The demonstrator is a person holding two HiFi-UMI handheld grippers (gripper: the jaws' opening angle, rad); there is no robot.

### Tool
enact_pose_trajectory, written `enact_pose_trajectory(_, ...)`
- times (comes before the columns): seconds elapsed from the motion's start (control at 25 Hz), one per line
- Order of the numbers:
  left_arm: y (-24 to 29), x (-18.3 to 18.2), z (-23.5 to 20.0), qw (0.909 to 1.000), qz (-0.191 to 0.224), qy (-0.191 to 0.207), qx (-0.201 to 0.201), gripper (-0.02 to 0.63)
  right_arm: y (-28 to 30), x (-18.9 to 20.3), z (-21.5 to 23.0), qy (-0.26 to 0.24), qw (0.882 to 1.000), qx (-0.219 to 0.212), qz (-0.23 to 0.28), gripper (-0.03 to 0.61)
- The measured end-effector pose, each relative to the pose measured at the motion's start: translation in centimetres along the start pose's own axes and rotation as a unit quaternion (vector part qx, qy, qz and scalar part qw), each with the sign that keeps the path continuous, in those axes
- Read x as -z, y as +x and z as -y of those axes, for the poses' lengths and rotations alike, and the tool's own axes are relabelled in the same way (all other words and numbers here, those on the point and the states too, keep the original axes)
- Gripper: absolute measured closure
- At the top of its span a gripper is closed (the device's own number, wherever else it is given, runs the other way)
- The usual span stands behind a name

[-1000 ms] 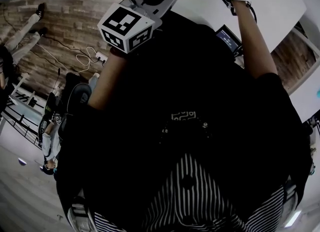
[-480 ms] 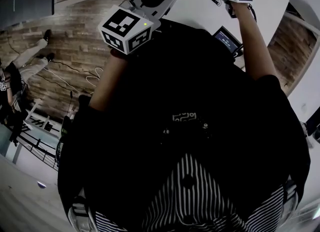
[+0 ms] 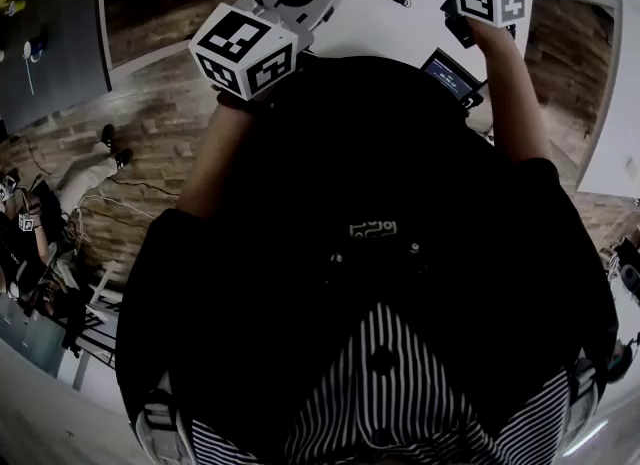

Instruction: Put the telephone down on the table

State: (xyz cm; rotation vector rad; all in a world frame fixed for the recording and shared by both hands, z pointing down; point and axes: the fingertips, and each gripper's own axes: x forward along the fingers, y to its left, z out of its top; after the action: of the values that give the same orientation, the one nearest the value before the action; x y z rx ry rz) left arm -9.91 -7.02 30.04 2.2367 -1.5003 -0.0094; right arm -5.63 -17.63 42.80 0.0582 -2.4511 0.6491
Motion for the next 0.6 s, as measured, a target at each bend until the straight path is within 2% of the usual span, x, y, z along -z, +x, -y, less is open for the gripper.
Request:
enact_pose_trajectory(0.04,0.3,-0.3,0.1,1.0000,0.003,0.002,0.007,0.612,-0.8,-0.6,-1.0,-0.006,1.000,-0.008,0.016,0.470)
enact_pose_trajectory(0.08,0.6,-0.5,0.2,0.9999,0.005,0.004,0.013,0.612,-1.7,-1.2,-1.8,-0.012,0.999,-0.016,0.033,0.546)
enact_pose_trajectory(0.12,1.0,-0.8,0.3,0.9998,0.007,0.006,0.018,0.612,-2.7,-2.0,-2.5,-0.017,0.998,-0.023,0.053,0.577)
enact_pose_trajectory(0.24,1.8,-1.5,0.3,0.9994,0.011,0.013,0.031,0.612,-5.9,-5.0,-4.2,-0.033,0.992,-0.029,0.122,0.577)
enact_pose_trajectory(0.4,2.0,-1.9,0.3,0.9989,0.012,0.021,0.039,0.612,-9.7,-8.8,-6.3,-0.063,0.974,0.008,0.217,0.577)
enact_pose_trajectory(0.48,2.1,-2.4,0.3,0.9986,0.016,0.026,0.042,0.612,-10.8,-9.7,-7.7,-0.080,0.969,0.008,0.232,0.577)
enact_pose_trajectory(0.6,2.5,-2.5,0.7,0.9981,0.017,0.032,0.050,0.612,-11.0,-9.7,-8.8,-0.096,0.969,0.007,0.228,0.577)
